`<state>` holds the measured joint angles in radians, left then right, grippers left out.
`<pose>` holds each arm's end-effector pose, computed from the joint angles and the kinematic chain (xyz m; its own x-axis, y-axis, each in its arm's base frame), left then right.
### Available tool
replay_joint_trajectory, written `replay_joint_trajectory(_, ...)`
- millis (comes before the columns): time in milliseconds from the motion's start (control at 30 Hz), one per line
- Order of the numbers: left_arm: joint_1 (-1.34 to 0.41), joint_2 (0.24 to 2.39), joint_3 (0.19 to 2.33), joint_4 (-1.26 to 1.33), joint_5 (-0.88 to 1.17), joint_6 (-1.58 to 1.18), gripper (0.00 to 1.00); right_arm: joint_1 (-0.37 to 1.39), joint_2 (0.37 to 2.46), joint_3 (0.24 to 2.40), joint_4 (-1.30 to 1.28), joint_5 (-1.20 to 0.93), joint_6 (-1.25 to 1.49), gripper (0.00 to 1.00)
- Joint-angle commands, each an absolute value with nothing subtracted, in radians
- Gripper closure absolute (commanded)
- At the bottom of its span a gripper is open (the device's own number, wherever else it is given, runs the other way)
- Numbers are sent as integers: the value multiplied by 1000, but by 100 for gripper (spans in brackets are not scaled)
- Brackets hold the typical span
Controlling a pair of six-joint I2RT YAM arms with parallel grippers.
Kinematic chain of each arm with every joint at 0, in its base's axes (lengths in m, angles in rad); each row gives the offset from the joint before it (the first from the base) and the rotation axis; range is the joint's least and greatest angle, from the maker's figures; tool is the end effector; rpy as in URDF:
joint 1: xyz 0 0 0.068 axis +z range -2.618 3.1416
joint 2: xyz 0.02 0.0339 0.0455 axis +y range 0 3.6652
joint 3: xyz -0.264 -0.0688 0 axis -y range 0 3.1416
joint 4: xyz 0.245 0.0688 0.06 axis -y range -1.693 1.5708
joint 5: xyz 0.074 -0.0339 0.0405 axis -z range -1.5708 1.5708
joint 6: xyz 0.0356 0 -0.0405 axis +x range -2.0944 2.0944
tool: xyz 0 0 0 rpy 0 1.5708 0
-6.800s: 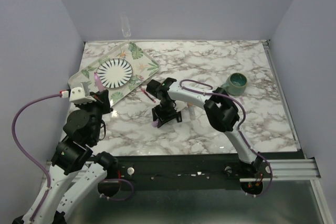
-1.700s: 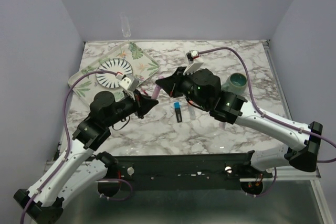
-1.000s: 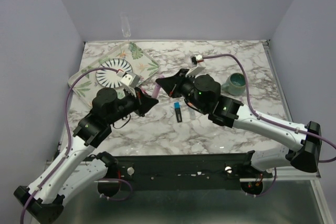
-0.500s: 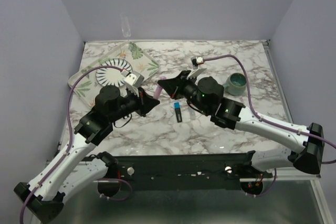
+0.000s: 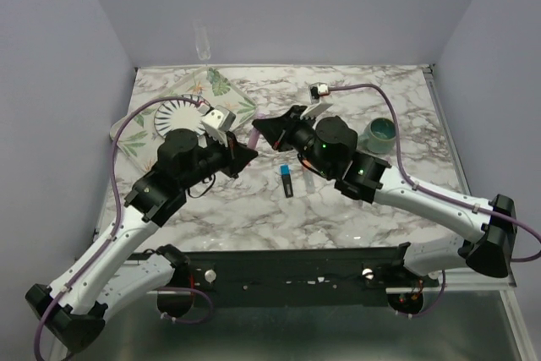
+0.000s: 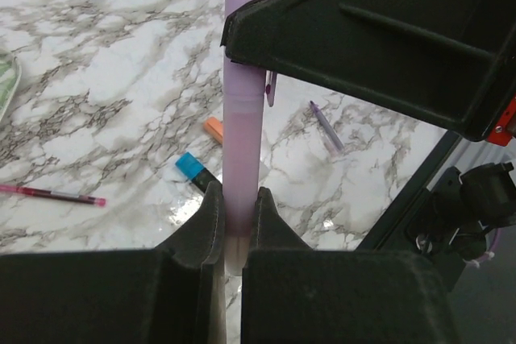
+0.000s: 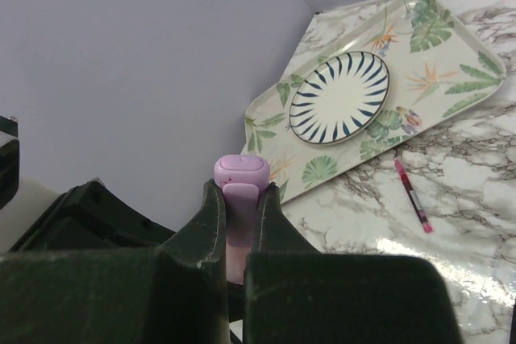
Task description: Insert the pens into the pen caps
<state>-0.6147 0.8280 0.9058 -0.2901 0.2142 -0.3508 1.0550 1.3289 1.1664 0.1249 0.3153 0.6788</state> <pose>0.1487 -0.1142 0.3639 -0.4137 -0.1190 -0.9026 0.6295 0.6789 -0.3780 0.1655 0.2695 0.3853 -0.4377 0.4382 -0.7851 -0.5131 0.5953 0.6183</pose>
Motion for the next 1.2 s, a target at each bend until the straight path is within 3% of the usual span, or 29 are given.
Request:
replay_joint_trajectory(0,-598,905,1035,124,71,-311,100,1195,1378,1160,-163,-135,735,99)
replay_joint_trajectory(67,-598,907,1054,121,77,-307,100,1206,1364,1144,-199,-24,681,99)
replay_joint_trajectory(400,-598,917,1065,126,69,-299,100,1272,1404,1176,-221,-6,633,99)
replay_joint_trajectory(600,-598,874,996,89,164,-334,100,1269,1362,1321,-359,277,647,98)
replay_joint_trajectory(733,-598,803,919,78,210,-370,100,1255,1353,1426,-385,408,602,71)
replay_joint_trajectory(867,-600,753,859,55,258,-377,100,1233,1344,1482,-342,506,557,64)
replay_joint_trajectory(1167,-600,692,819,-23,235,-385,100,1210,1295,1545,-307,561,486,35)
